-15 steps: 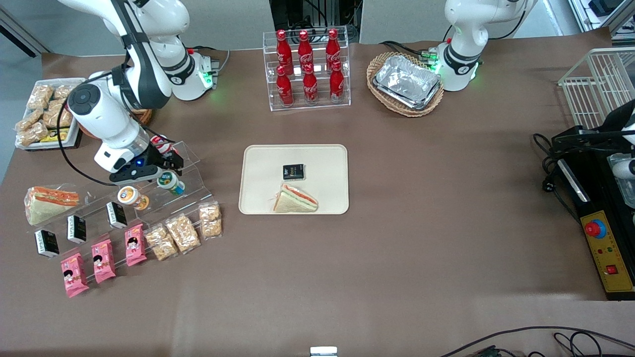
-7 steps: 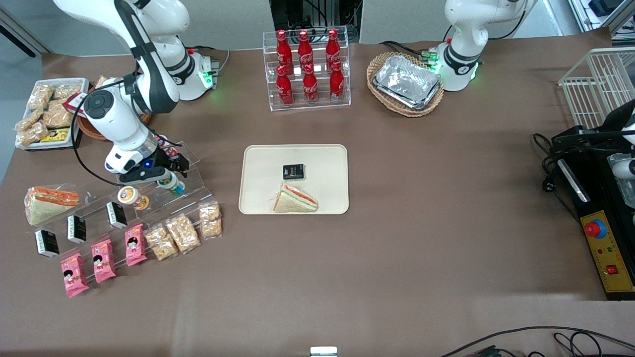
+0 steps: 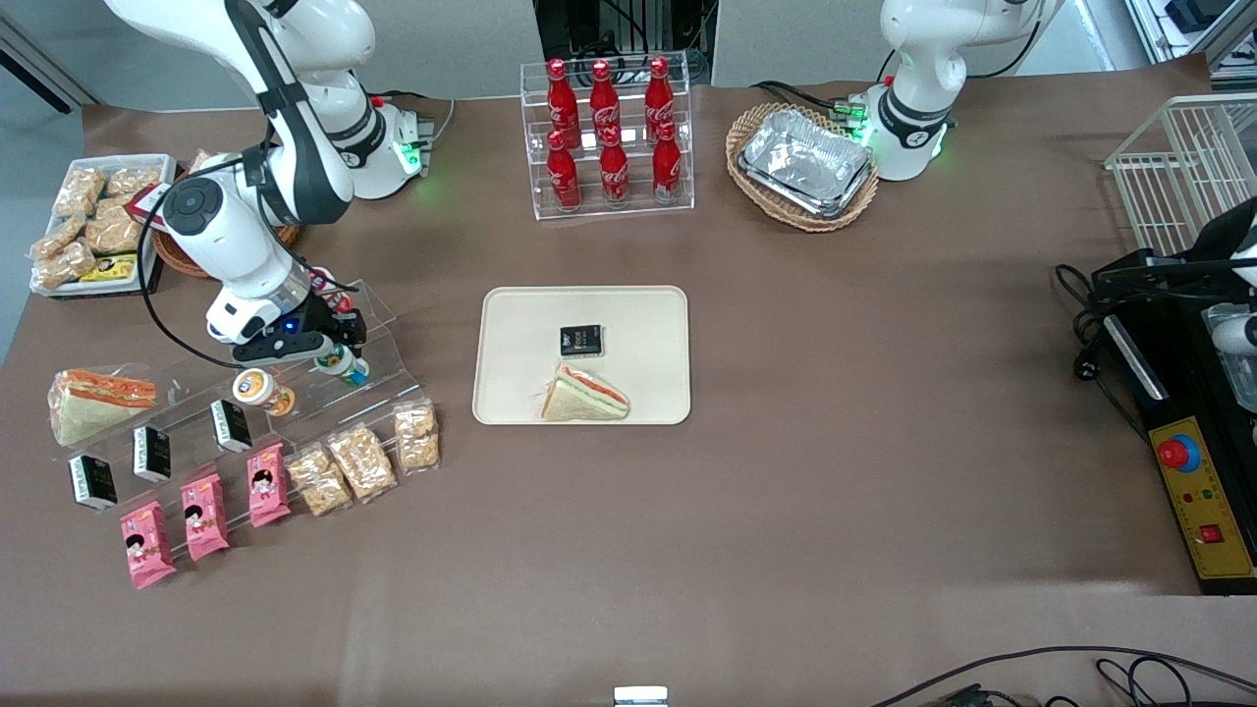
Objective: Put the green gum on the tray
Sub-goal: 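Lower the right gripper and close it on the green-labelled cup, then lift the green cup out of the rack and carry it toward the tray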
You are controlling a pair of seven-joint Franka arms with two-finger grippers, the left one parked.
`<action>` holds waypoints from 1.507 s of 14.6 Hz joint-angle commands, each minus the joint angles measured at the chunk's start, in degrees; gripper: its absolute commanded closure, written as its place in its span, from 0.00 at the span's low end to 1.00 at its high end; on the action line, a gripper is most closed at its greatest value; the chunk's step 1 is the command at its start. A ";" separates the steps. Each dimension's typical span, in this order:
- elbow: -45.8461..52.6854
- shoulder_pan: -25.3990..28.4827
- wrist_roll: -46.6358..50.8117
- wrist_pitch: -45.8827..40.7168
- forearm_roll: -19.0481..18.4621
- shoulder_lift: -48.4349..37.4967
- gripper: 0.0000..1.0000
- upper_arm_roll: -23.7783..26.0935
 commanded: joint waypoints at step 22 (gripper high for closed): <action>48.22 0.97 43.58 -57.08 2.61 -2.80 0.59 24.34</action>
